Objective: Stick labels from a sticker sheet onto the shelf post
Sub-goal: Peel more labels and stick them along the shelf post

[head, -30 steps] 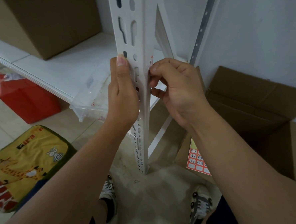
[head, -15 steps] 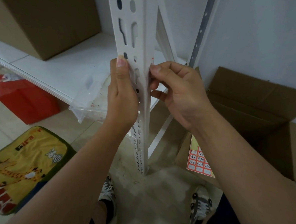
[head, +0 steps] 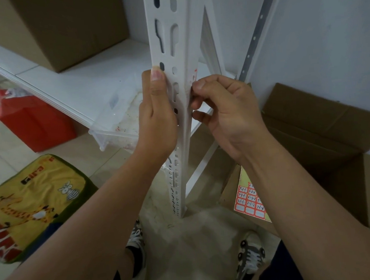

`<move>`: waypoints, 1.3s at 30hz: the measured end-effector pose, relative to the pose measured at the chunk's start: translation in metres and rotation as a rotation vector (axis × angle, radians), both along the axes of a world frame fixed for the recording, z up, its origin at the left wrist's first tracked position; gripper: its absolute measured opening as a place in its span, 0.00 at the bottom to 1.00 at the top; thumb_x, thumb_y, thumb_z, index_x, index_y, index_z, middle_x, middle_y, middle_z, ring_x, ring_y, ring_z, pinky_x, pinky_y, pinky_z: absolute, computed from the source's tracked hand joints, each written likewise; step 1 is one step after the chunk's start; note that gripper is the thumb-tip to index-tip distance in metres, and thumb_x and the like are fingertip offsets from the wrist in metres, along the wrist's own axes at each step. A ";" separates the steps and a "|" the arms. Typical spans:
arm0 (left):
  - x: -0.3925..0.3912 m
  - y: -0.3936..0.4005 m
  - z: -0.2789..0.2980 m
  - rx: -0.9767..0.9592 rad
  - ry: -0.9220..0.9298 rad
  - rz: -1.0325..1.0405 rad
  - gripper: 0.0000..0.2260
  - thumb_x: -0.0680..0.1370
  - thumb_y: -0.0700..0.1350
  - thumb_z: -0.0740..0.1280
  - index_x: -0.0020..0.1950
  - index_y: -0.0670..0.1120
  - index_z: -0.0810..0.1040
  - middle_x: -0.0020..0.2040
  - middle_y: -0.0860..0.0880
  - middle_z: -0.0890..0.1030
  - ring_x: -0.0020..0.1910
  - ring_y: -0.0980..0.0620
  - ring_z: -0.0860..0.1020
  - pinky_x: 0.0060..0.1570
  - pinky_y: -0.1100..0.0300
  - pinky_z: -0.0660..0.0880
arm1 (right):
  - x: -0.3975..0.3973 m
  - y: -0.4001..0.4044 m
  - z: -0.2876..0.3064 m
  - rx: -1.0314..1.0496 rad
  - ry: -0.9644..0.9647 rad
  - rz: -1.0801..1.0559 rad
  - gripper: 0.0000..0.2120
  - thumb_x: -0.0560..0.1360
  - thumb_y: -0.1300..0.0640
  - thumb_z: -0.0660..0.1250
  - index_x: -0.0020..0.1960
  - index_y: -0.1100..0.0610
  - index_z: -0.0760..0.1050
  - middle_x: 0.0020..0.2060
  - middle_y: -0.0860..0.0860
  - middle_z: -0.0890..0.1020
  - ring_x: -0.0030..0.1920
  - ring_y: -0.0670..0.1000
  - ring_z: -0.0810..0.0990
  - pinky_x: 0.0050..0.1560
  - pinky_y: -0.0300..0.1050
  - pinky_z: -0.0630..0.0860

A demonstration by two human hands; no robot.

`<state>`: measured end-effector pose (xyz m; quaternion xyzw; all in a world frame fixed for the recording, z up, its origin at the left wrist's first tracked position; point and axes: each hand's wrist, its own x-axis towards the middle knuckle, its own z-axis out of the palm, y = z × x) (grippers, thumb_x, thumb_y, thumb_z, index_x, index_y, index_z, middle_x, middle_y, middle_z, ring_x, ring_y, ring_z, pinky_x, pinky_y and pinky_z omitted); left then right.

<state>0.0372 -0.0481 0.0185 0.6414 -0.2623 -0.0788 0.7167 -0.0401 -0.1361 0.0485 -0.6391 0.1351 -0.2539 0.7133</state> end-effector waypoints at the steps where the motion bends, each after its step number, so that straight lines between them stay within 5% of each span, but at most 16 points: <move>1: 0.000 0.000 0.000 0.003 -0.002 0.005 0.30 0.79 0.61 0.45 0.64 0.40 0.72 0.53 0.39 0.80 0.53 0.46 0.80 0.52 0.59 0.79 | 0.000 0.000 0.000 -0.005 0.005 -0.004 0.10 0.77 0.63 0.65 0.38 0.60 0.77 0.29 0.50 0.79 0.36 0.48 0.78 0.47 0.47 0.80; 8: -0.003 -0.001 0.001 -0.007 -0.013 0.026 0.31 0.78 0.62 0.46 0.64 0.40 0.72 0.55 0.40 0.80 0.54 0.49 0.81 0.55 0.58 0.79 | 0.004 0.005 -0.006 -0.005 0.003 -0.093 0.10 0.75 0.65 0.65 0.35 0.64 0.76 0.28 0.53 0.76 0.33 0.50 0.75 0.41 0.46 0.77; 11: -0.002 0.000 0.001 -0.027 -0.014 0.032 0.26 0.76 0.65 0.48 0.59 0.49 0.73 0.54 0.44 0.79 0.53 0.53 0.79 0.57 0.57 0.75 | 0.008 0.017 -0.029 -0.058 0.158 -0.183 0.11 0.72 0.61 0.66 0.33 0.65 0.73 0.28 0.57 0.70 0.32 0.53 0.69 0.38 0.52 0.71; 14: 0.000 0.001 0.000 -0.001 0.008 0.000 0.22 0.75 0.67 0.48 0.56 0.55 0.71 0.56 0.44 0.79 0.55 0.52 0.79 0.59 0.55 0.75 | 0.002 0.019 -0.037 0.113 0.180 -0.129 0.16 0.73 0.65 0.63 0.27 0.57 0.69 0.25 0.53 0.68 0.30 0.50 0.68 0.38 0.49 0.69; 19: 0.000 0.006 0.004 0.042 -0.060 -0.020 0.14 0.80 0.61 0.44 0.51 0.62 0.68 0.44 0.59 0.77 0.40 0.68 0.75 0.45 0.65 0.77 | -0.001 0.007 -0.026 0.217 0.082 -0.024 0.14 0.75 0.65 0.63 0.31 0.56 0.74 0.25 0.50 0.74 0.31 0.48 0.74 0.40 0.48 0.74; 26: -0.002 0.010 0.002 0.073 -0.100 -0.006 0.18 0.85 0.56 0.44 0.62 0.50 0.69 0.49 0.52 0.78 0.44 0.65 0.79 0.40 0.74 0.76 | -0.010 0.005 -0.019 0.006 0.050 -0.207 0.14 0.78 0.62 0.62 0.39 0.53 0.82 0.38 0.50 0.82 0.43 0.49 0.80 0.45 0.45 0.75; 31: -0.011 0.010 0.004 0.119 -0.175 0.062 0.12 0.86 0.51 0.47 0.58 0.48 0.67 0.40 0.65 0.75 0.41 0.67 0.76 0.40 0.74 0.73 | -0.019 0.008 -0.016 -0.006 0.009 -0.148 0.14 0.78 0.62 0.64 0.38 0.52 0.82 0.35 0.50 0.82 0.41 0.50 0.80 0.43 0.45 0.75; 33: -0.015 0.010 0.006 0.078 -0.190 0.129 0.12 0.85 0.49 0.50 0.64 0.45 0.66 0.45 0.63 0.75 0.46 0.67 0.76 0.45 0.71 0.74 | -0.022 0.008 -0.015 -0.006 -0.016 -0.129 0.12 0.77 0.64 0.65 0.38 0.52 0.82 0.36 0.49 0.82 0.41 0.50 0.80 0.43 0.44 0.75; 36: -0.017 0.012 0.009 0.006 -0.353 0.364 0.19 0.81 0.47 0.59 0.70 0.40 0.65 0.57 0.47 0.71 0.58 0.52 0.74 0.57 0.52 0.75 | -0.027 0.006 -0.015 -0.006 -0.042 -0.092 0.11 0.76 0.65 0.66 0.39 0.54 0.81 0.36 0.48 0.82 0.41 0.50 0.79 0.43 0.44 0.76; 39: -0.022 0.014 0.011 -0.006 -0.636 0.505 0.18 0.77 0.40 0.65 0.64 0.33 0.69 0.52 0.40 0.71 0.52 0.44 0.72 0.52 0.48 0.73 | -0.031 0.004 -0.014 0.007 -0.066 -0.053 0.05 0.73 0.63 0.68 0.39 0.56 0.79 0.34 0.48 0.80 0.40 0.49 0.79 0.43 0.45 0.75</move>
